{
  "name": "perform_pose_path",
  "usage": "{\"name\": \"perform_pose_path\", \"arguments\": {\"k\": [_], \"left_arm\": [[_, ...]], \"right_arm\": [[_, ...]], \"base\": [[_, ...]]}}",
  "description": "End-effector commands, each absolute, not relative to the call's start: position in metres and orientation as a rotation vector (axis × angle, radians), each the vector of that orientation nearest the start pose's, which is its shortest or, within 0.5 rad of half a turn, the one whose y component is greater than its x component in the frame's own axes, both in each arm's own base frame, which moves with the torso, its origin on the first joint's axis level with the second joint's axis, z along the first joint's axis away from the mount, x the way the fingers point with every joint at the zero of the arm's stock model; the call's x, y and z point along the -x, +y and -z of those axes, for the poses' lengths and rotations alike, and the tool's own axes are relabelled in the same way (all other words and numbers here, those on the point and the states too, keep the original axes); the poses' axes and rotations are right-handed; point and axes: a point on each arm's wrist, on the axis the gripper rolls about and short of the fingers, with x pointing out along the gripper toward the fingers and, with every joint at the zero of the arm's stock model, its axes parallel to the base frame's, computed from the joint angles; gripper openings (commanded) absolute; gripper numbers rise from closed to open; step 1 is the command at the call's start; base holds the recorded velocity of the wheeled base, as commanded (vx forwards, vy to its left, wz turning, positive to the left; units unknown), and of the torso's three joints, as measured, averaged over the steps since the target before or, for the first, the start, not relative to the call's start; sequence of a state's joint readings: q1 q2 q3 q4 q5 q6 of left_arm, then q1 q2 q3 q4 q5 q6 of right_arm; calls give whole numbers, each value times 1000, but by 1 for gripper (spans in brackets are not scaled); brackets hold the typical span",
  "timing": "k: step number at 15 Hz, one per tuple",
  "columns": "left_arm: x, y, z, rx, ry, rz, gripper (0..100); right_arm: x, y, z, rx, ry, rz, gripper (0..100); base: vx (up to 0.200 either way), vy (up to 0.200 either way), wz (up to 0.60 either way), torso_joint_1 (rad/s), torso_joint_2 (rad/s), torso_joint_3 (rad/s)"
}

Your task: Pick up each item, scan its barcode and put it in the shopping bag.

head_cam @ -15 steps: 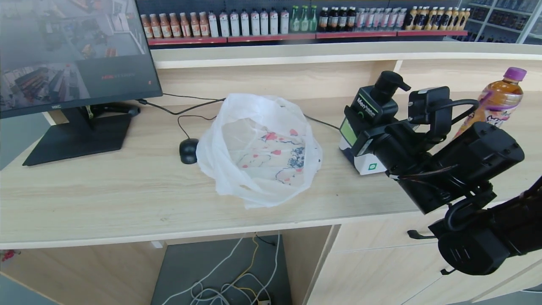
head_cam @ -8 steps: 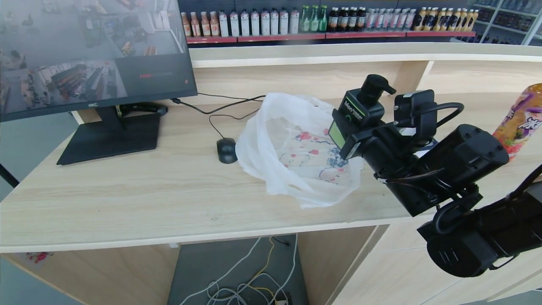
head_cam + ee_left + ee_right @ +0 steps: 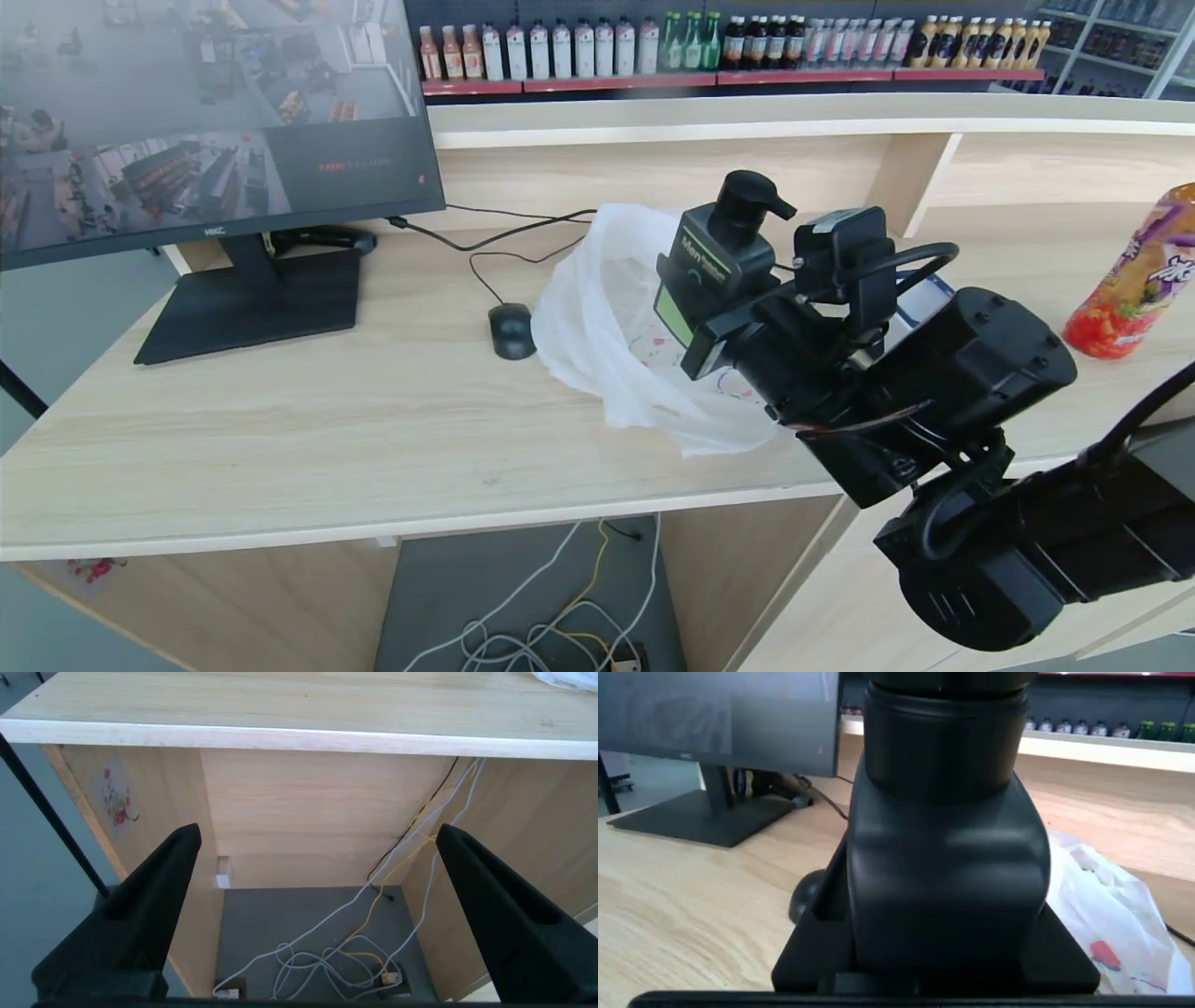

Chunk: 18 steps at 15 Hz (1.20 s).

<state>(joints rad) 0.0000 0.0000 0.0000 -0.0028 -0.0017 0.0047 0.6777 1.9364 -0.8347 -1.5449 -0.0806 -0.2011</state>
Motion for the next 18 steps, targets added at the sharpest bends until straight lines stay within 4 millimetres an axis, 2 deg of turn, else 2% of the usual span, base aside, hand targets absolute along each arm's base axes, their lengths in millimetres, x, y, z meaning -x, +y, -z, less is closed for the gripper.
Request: {"name": "perform_pose_path", "arguments": {"k": [1,3,7,12,15,18], "left_arm": [[23,0,-76,-5,-2,2,100],[23,0,-76,-5,-3,2,100],[23,0,-76,-5,-2,2,100],[23,0,-76,-5,-3,2,100],[23,0,-76,-5,-3,2,100],[23,0,-76,-5,-2,2,100]], "right_arm": [[-275,222,-210,25,-473,-549,0],[-285,231,-226,29,-462,-552,0],[-306,249,-237,36,-443,-554,0],[-326,261,-216,43,-410,-551,0],[-345,272,-212,21,-437,-541,0],[-361,262,-208,29,-435,-501,0]], "base": [[0,0,0,0,0,0],[0,0,0,0,0,0],[0,0,0,0,0,0],[0,0,0,0,0,0],[0,0,0,0,0,0],[0,0,0,0,0,0]]}}
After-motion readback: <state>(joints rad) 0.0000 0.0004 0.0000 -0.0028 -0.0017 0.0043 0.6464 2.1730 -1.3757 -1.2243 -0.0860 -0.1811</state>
